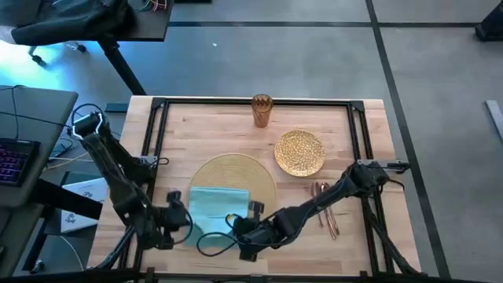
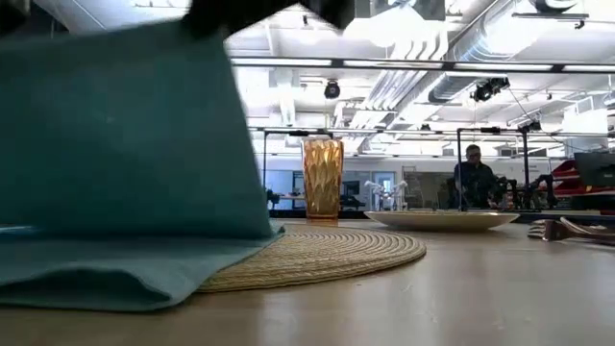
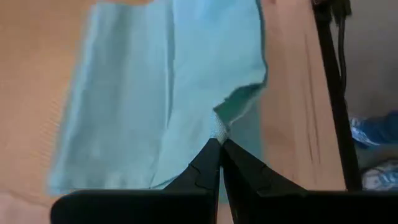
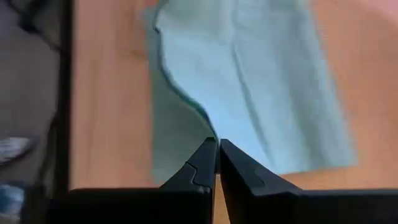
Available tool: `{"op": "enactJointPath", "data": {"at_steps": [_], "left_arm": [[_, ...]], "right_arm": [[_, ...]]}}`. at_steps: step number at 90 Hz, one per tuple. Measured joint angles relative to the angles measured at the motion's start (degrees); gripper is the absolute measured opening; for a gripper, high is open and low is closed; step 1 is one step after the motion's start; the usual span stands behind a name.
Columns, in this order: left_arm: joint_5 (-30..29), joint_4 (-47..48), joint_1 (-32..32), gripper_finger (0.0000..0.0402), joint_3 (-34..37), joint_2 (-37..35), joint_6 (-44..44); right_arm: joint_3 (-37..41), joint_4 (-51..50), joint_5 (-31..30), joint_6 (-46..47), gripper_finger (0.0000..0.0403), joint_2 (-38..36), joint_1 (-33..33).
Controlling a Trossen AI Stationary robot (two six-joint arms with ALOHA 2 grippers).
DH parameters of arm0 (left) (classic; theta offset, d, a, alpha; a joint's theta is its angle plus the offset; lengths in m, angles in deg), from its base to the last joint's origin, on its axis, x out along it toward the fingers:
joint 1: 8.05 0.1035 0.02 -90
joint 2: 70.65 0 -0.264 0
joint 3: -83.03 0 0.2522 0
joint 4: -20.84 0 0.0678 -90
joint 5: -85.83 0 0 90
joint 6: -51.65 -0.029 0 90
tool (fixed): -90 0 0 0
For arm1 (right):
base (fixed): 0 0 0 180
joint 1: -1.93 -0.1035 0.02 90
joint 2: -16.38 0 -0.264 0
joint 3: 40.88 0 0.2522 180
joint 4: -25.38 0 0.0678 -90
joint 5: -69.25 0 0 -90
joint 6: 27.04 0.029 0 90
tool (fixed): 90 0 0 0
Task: Set table place
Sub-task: Fold the blue table napkin
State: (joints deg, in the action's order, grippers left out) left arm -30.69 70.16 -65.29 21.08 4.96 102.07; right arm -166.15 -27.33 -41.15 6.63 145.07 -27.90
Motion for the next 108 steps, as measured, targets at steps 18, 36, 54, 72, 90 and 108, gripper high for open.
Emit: {"op": "enactJointPath", "data": {"at_steps": [18, 36, 54, 72, 90, 108], "left_arm": [[5.85, -6.0, -1.43, 0.0, 3.91, 6.27, -0.05], [9.57, -6.4, -2.62, 0.0, 4.23, 9.58, -0.07], [10.6, -3.01, -3.49, 0.0, 0.99, 8.47, -0.07], [9.22, 2.69, -4.47, 0.0, -1.23, 8.01, -0.16], [10.81, 2.14, -4.67, 0.0, 0.72, 9.79, -1.45], [14.15, -1.21, -4.66, 0.0025, 0.8, 11.0, -1.26]], "right_arm": [[5.48, 1.81, -0.42, 6.83, 0.0, 0.03, -0.33], [9.39, 11.19, 5.29, 5.03, 0.0, 0.06, -0.17], [8.93, 12.68, 3.99, 6.31, 0.0, 0.08, -0.82], [8.82, 17.26, 4.32, 5.77, 0.0, 0.98, -1.48], [8.82, 20.88, 4.94, 6.48, 0.0, 4.5, -1.36], [8.86, 19.93, 7.0, 8.61, 0.0019, 6.37, -1.33]]}}
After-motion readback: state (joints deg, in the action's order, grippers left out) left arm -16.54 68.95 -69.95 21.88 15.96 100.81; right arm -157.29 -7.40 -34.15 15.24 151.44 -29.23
